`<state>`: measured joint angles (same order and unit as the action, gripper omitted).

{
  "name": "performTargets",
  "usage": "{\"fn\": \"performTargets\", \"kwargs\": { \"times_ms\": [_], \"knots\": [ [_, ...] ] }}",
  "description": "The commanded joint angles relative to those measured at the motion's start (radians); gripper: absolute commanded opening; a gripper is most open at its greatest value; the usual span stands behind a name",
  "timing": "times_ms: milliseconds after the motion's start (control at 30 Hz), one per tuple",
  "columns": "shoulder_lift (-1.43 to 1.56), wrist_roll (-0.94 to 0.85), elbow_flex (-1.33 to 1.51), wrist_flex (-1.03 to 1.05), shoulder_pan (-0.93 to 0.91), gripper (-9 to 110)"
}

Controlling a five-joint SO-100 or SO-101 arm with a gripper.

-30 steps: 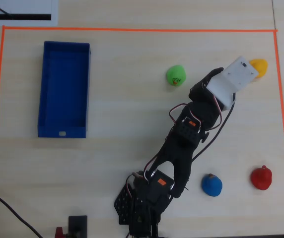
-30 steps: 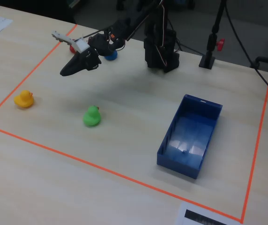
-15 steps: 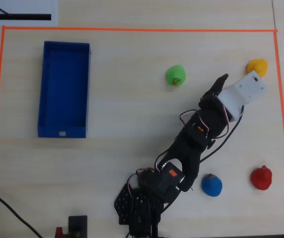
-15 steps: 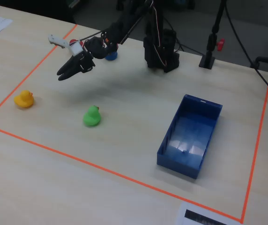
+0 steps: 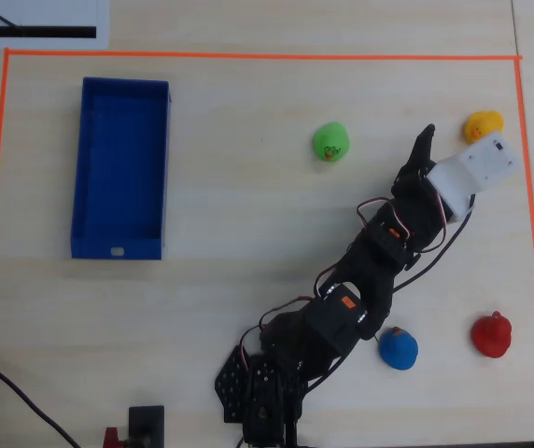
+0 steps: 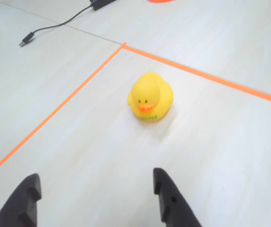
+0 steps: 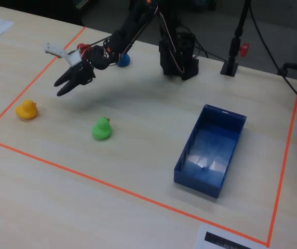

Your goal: Grasp yellow duck and put it into box.

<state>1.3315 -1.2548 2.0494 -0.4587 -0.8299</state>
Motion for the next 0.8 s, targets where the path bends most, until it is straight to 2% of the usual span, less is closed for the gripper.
{"fn": "performTargets", "kwargs": {
  "times_ms": [0,300,767],
  "knots": [
    [-0.061,-0.006,-0.144,-0.043,-0.009,33],
    [-0.221,-0.02,-0.252,-0.187,-0.011,34],
    [-0.285,-0.087,-0.267,-0.236,-0.021,37]
  ]
}}
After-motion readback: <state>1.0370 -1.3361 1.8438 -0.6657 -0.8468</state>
